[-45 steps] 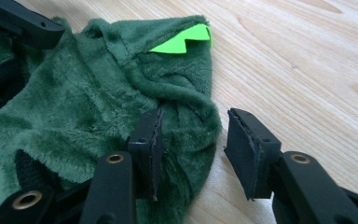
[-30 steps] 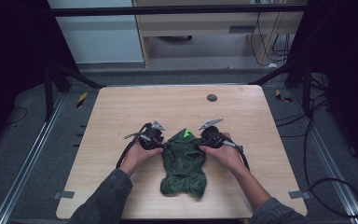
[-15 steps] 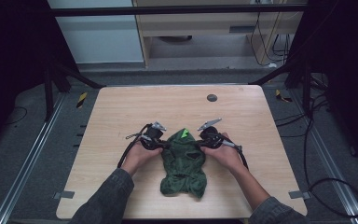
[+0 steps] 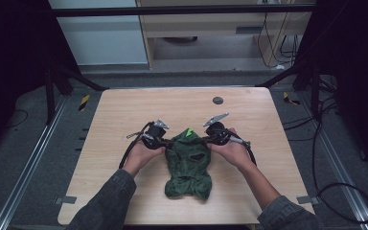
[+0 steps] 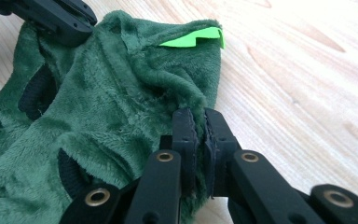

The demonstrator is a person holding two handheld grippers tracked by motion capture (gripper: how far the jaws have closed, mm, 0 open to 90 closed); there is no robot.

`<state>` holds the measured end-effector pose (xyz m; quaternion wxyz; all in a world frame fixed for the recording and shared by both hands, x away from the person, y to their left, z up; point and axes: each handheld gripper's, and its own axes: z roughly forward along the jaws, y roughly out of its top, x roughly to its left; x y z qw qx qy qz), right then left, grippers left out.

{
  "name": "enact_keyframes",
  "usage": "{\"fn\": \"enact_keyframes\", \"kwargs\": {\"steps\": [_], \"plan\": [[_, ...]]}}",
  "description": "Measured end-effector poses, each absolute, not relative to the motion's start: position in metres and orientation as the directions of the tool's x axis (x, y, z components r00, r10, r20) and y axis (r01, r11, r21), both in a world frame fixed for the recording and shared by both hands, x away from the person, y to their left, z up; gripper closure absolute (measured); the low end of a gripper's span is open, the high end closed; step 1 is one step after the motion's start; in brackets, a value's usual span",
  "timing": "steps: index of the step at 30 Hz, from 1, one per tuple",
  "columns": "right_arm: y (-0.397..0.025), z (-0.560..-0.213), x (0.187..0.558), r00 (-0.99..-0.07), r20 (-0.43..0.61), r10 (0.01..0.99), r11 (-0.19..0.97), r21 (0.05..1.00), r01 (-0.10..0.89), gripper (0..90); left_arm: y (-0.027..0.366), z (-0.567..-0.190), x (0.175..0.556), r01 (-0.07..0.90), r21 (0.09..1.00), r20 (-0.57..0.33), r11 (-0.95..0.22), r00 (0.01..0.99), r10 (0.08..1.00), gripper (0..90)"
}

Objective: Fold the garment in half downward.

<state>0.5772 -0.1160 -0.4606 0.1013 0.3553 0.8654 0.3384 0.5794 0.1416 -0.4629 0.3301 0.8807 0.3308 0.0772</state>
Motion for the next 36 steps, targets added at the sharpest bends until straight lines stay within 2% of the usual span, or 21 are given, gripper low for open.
{"fn": "enact_keyframes", "kwargs": {"steps": [36], "plan": [[-0.115,-0.413,0.597,-0.721,0.040,0.692,0.482,0.718,0.502,84.4,0.145,-0.413,0.594,0.489,0.671,-0.015,-0.557,0.760,0.650,82.5]]}}
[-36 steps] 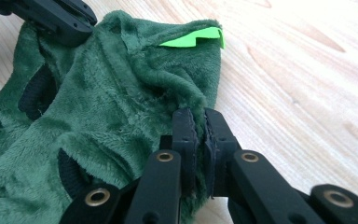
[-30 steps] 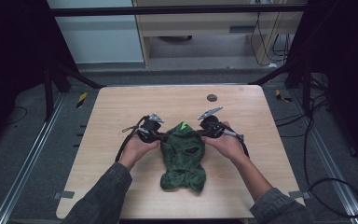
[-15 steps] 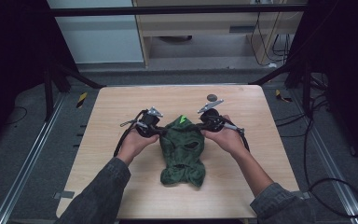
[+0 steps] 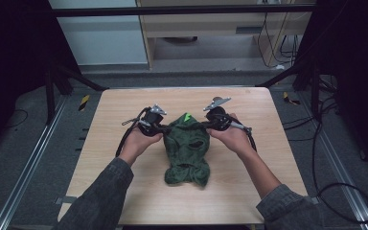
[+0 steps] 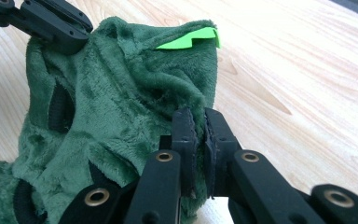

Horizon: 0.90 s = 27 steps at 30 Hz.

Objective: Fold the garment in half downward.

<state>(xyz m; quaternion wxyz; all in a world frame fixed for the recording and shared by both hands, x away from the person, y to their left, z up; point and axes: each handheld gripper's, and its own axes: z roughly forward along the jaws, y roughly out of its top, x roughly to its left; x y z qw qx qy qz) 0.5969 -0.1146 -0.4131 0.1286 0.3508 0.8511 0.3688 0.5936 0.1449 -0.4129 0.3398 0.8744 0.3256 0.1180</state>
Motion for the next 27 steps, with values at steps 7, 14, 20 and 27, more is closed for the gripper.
{"fn": "enact_keyframes", "kwargs": {"steps": [7,14,20,27], "plan": [[-0.113,-0.408,0.600,-0.720,0.034,0.693,0.482,0.721,0.498,84.3,0.147,-0.412,0.597,0.493,0.674,-0.016,-0.550,0.755,0.656,82.5],[-0.112,-0.400,0.604,-0.719,0.025,0.694,0.478,0.730,0.487,84.4,0.146,-0.402,0.600,0.485,0.684,-0.003,-0.545,0.749,0.662,82.5],[-0.112,-0.395,0.606,-0.718,0.022,0.696,0.476,0.734,0.484,84.3,0.146,-0.399,0.602,0.483,0.683,-0.002,-0.548,0.751,0.660,82.5],[-0.113,-0.391,0.609,-0.714,0.020,0.699,0.471,0.739,0.482,84.4,0.145,-0.393,0.604,0.477,0.690,0.005,-0.545,0.749,0.663,82.5]]}}
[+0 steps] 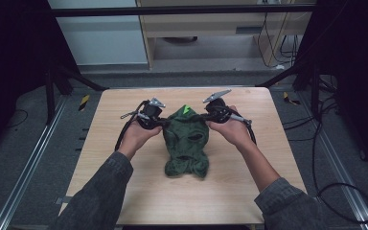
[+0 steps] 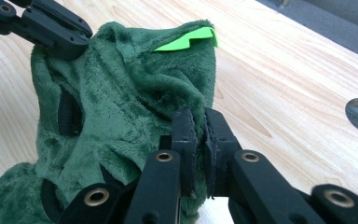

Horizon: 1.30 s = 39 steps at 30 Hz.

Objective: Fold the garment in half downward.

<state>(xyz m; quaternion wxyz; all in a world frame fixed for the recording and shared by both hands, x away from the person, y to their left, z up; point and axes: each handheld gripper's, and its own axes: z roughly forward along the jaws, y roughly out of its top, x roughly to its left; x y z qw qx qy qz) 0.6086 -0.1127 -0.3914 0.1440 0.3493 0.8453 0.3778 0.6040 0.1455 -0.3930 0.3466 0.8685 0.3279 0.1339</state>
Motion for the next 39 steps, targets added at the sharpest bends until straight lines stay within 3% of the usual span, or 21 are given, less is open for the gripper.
{"fn": "enact_keyframes", "kwargs": {"steps": [39], "plan": [[-0.110,-0.383,0.615,-0.713,-0.008,0.701,0.479,0.746,0.463,84.3,0.144,-0.385,0.607,0.454,0.697,0.038,-0.554,0.749,0.661,82.3]]}}
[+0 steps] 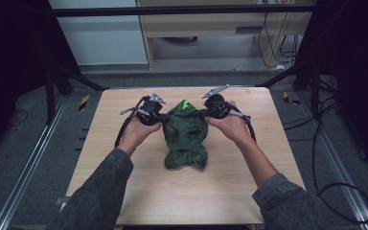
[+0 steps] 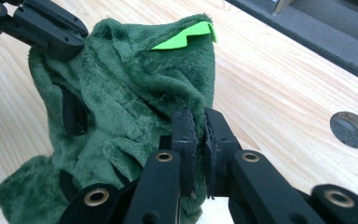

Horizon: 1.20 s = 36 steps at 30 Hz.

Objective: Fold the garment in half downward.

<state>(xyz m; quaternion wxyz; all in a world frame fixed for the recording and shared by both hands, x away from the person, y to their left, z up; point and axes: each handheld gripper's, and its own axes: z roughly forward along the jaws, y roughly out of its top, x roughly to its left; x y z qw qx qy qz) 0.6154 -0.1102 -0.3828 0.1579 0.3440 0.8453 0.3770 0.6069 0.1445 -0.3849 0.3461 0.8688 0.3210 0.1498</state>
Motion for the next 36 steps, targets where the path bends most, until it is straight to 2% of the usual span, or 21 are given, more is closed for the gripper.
{"fn": "enact_keyframes", "kwargs": {"steps": [36], "plan": [[-0.118,-0.412,0.571,-0.746,0.003,0.666,0.492,0.750,0.442,83.2,0.142,-0.408,0.562,0.411,0.686,0.051,-0.601,0.796,0.603,81.4]]}}
